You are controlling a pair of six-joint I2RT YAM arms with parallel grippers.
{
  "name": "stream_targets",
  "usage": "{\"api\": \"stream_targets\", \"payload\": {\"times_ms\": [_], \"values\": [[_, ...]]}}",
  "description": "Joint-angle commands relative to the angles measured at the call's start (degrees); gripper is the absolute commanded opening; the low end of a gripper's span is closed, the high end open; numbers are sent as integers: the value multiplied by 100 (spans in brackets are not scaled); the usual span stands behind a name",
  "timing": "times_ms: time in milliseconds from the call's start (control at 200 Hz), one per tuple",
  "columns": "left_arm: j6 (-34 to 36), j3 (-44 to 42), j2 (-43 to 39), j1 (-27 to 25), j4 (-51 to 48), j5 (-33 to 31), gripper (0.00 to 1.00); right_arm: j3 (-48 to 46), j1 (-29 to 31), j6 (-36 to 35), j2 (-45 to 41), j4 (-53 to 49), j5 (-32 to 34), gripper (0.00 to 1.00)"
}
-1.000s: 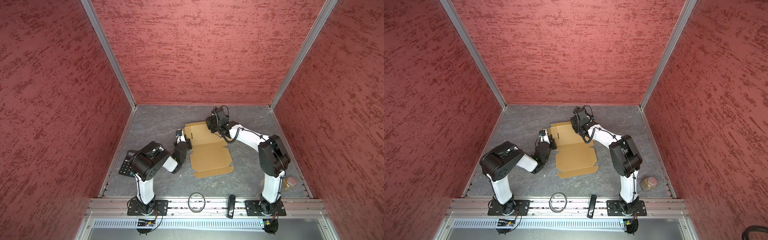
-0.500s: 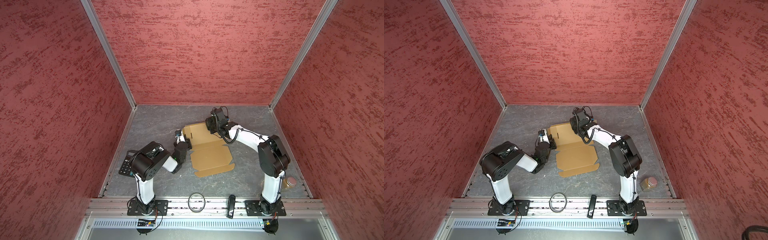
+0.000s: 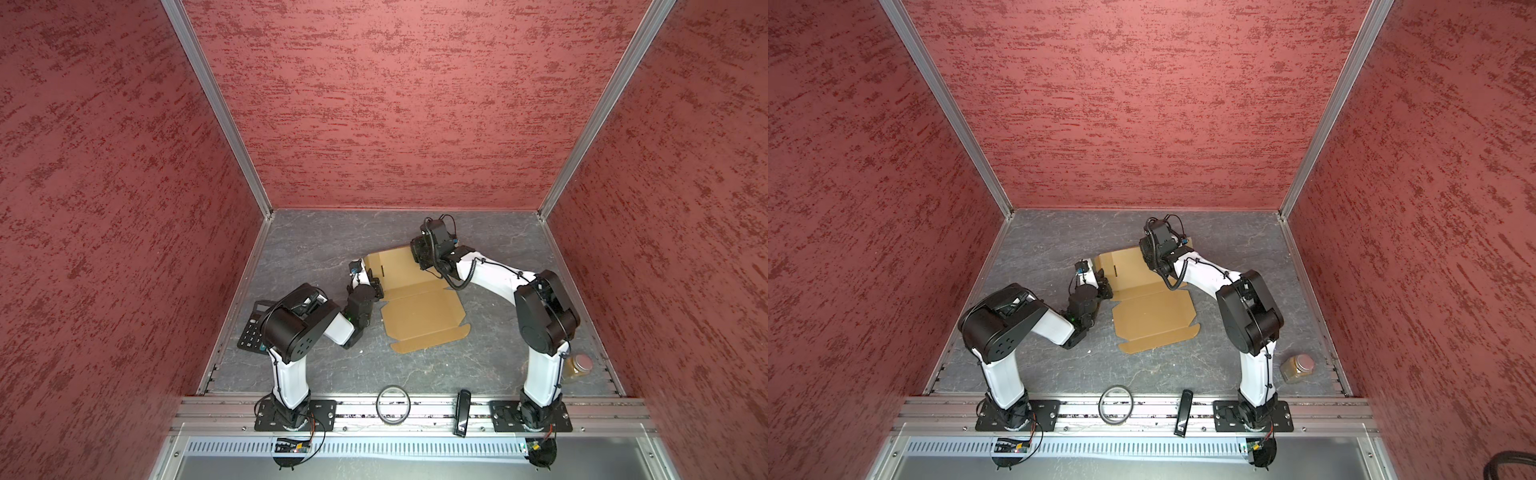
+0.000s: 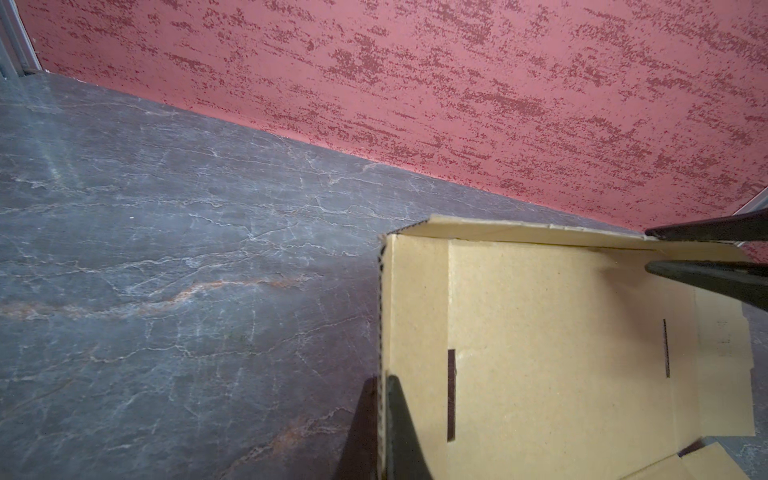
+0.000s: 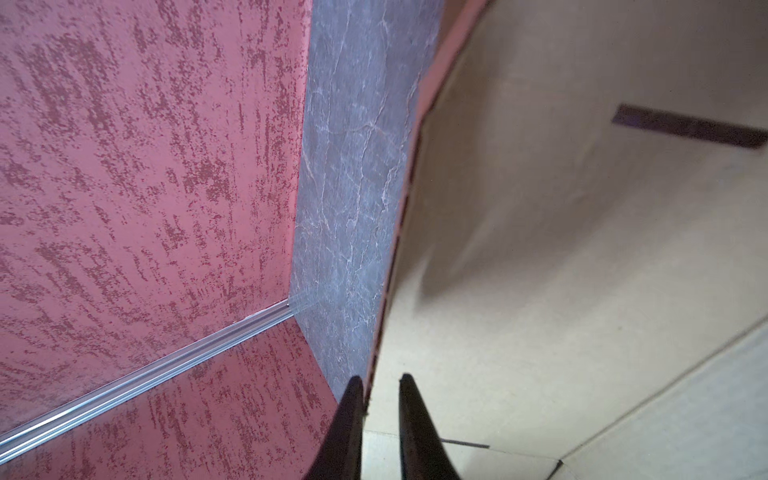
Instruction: Fold the paper box
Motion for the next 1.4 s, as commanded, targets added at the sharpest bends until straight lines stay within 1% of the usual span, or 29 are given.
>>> {"api": "stream_targets", "payload": {"times_ms": [0,245,1052,1398], "values": [[-35,-70,-62,-41,336,13,0,-25,21,613,54,1,247,18],[28,-87,-43,-68,397,-16,0,166,20,622,269,-14,194,18],[247,-118,127,-226,767,-22,0,441,-43,622,596,-21,229,20],[275,-95,229,-235,768,-15,1,356,-104,587,668,251,196,13]]}}
